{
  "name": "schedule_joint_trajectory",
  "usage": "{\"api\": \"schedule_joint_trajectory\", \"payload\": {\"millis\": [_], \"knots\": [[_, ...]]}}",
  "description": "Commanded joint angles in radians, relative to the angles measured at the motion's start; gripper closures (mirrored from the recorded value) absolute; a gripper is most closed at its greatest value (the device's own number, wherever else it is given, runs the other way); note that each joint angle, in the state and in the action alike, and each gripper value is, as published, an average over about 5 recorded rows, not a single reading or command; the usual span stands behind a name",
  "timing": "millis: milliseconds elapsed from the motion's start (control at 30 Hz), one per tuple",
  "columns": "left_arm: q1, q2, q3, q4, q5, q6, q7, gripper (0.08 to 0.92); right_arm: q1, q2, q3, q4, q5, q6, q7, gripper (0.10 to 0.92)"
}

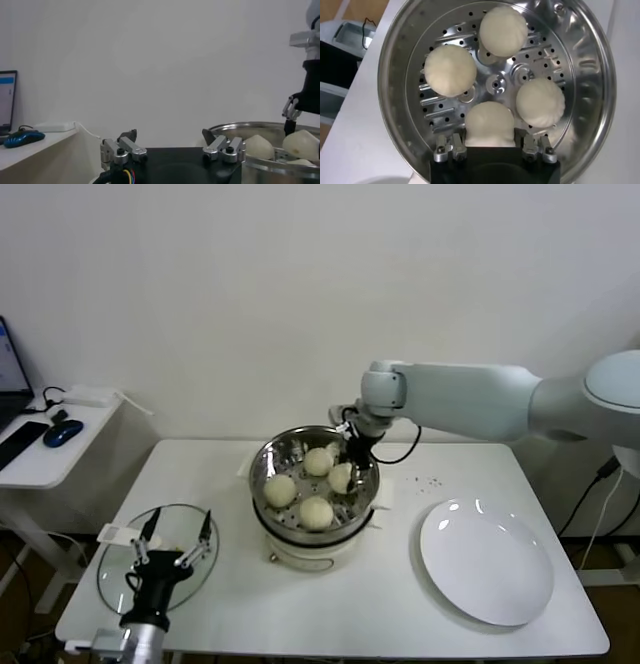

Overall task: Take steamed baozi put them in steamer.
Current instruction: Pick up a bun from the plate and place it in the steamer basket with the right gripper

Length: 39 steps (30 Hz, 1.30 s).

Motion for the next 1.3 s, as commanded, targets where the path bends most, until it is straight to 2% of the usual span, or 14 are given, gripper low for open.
{"api": "schedule_joint_trajectory", "payload": {"millis": [33, 833, 1100, 1300], "knots": [[0.001, -0.002, 0.000, 0.003, 0.001, -0.002, 0.000, 0.177, -0.024, 0.007, 0.001, -0.004, -0.010, -0.002, 0.003, 0.398], [-0.001, -0.004, 0.002, 0.009, -0.002, -0.002, -0.002, 0.177, -0.037, -0.012, 0.007, -0.002, -0.047, -0.001, 0.004, 0.392], [-0.002, -0.003, 0.001, 0.010, -0.002, -0.002, -0.002, 0.177, -0.029, -0.010, 0.025, -0.005, -0.020, 0.001, -0.014, 0.221], [-0.001, -0.002, 0.000, 0.009, -0.003, -0.001, -0.003, 0.177, 0.007, -0.030, 0.043, 0.007, 0.022, 0.004, -0.027, 0.203]]}}
